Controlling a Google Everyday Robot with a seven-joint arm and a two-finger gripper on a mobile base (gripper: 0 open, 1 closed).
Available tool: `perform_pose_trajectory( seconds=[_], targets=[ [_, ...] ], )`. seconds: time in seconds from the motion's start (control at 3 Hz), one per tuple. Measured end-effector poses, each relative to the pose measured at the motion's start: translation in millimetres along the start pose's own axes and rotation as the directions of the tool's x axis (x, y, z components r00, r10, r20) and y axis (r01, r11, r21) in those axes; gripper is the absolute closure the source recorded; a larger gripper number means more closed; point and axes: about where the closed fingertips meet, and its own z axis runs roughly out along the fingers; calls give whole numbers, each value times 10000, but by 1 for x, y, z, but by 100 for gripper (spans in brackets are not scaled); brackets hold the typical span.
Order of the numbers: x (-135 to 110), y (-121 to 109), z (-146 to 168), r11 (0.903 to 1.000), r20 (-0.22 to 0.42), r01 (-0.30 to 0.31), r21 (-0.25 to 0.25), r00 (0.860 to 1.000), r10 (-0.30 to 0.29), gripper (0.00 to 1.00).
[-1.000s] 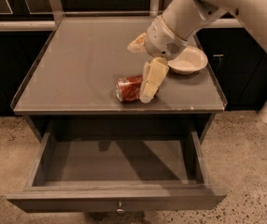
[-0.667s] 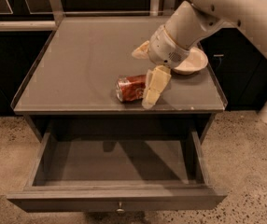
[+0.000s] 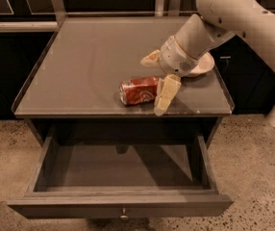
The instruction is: Place coke can into top drawer
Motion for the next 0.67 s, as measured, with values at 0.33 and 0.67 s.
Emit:
perform_pose_trajectory(
  seconds=[0.33, 0.67],
  targets=[
    [12, -8, 7, 9999, 181, 130, -70, 9998, -128, 5],
    [12, -8, 7, 9999, 188, 140, -77, 9997, -139, 25]
  ],
)
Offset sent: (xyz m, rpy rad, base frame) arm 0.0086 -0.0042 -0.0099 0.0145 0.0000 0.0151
